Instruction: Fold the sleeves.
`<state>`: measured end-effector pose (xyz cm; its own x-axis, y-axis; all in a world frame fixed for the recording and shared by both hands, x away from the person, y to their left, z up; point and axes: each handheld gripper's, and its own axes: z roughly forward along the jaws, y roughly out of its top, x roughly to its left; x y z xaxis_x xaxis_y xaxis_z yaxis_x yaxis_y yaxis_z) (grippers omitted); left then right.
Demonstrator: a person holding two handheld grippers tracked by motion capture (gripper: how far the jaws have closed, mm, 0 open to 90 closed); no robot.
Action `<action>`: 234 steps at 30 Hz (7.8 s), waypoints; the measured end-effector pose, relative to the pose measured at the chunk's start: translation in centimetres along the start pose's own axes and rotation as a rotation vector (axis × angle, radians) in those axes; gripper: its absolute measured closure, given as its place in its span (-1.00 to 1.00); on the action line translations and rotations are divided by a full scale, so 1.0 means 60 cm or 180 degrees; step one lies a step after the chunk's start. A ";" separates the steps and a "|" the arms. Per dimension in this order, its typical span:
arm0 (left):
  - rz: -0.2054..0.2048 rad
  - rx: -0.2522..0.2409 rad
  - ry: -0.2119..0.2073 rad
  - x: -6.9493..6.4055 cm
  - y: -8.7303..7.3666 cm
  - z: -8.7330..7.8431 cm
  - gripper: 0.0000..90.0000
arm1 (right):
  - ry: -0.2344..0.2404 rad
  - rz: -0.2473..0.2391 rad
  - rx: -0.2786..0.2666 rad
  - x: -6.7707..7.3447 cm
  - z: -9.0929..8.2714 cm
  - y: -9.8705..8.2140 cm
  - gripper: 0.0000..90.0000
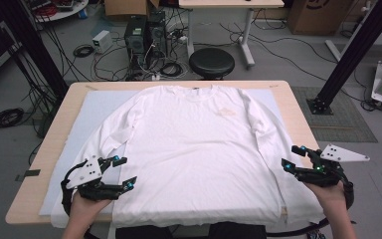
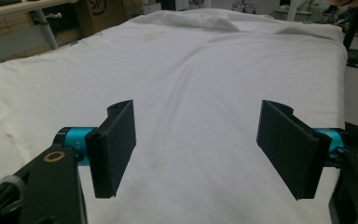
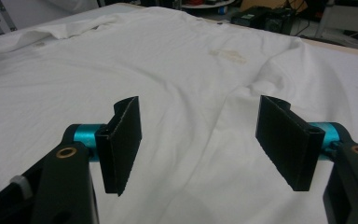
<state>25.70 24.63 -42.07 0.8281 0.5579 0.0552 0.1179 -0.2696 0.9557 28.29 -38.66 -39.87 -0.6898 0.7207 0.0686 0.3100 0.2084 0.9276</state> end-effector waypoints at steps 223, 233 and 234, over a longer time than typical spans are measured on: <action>-0.0488 0.0009 0.0416 -0.019 0.010 -0.003 -0.07 | -0.0629 0.0222 0.0429 0.007 -0.084 -0.081 -0.01; -0.0513 -0.0017 0.0448 -0.015 -0.001 -0.017 -0.07 | -0.0845 0.0546 0.0503 0.011 -0.158 -0.151 0.26; -0.0515 -0.0023 0.0446 -0.015 -0.001 -0.018 -0.07 | -0.0832 0.0574 0.0509 0.011 -0.163 -0.157 0.28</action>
<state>24.35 24.98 -41.89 0.7143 0.6973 -0.0600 0.2389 -0.1624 0.9574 18.51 -46.59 -44.99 -0.4303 0.8959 0.1105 0.5242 0.1483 0.8386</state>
